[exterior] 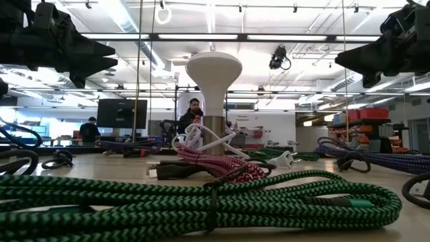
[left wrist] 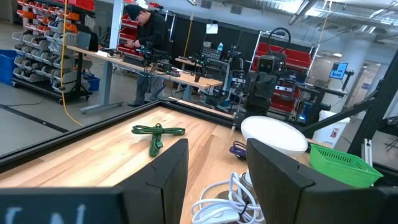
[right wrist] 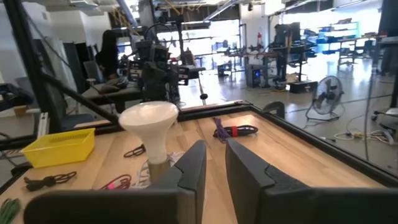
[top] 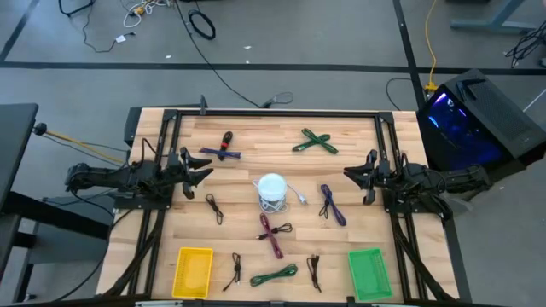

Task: Pick & Place USB Port
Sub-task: Put the top green charger cable into the green bin

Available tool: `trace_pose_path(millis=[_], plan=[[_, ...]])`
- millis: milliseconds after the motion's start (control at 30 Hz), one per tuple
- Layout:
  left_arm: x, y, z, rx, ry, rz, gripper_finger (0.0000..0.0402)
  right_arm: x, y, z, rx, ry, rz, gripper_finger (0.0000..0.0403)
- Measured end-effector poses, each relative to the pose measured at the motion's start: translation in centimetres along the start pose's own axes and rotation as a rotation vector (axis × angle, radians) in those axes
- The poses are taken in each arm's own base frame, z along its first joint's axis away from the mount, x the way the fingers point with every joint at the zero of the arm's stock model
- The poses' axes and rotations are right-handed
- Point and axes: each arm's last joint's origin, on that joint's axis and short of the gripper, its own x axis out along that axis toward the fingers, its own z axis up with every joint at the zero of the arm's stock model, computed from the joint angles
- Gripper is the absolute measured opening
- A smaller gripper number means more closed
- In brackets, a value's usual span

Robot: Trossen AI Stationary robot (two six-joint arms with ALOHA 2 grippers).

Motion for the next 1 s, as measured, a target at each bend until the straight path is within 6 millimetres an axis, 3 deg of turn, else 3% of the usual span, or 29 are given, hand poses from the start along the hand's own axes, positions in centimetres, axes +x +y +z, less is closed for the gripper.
trace_pose_path(millis=[267, 500, 700, 833, 1000], plan=[[0.0, 0.0, 0.0, 0.000, -0.002, 0.007, 0.0168, 0.0, 0.0, 0.5, 0.023, -0.053, -0.005, 0.0066], [0.0, 0.0, 0.0, -0.079, -0.001, 0.007, 0.0168, -0.3, -0.1, 2.4, 0.199, -0.244, -0.019, 0.0066], [0.0, 0.0, -0.1, -0.103, 0.005, 0.008, 0.0168, -0.3, -0.1, 3.0, 0.338, -0.302, -0.003, 0.0066], [0.0, 0.1, -0.1, -0.089, 0.004, 0.041, 0.0168, -0.6, 0.1, 5.9, 0.206, -0.530, 0.017, 0.0066], [0.2, 0.3, -0.3, -0.075, 0.004, 0.119, 0.0168, 1.4, 0.4, 10.2, 0.012, -0.399, -0.163, 0.0066]])
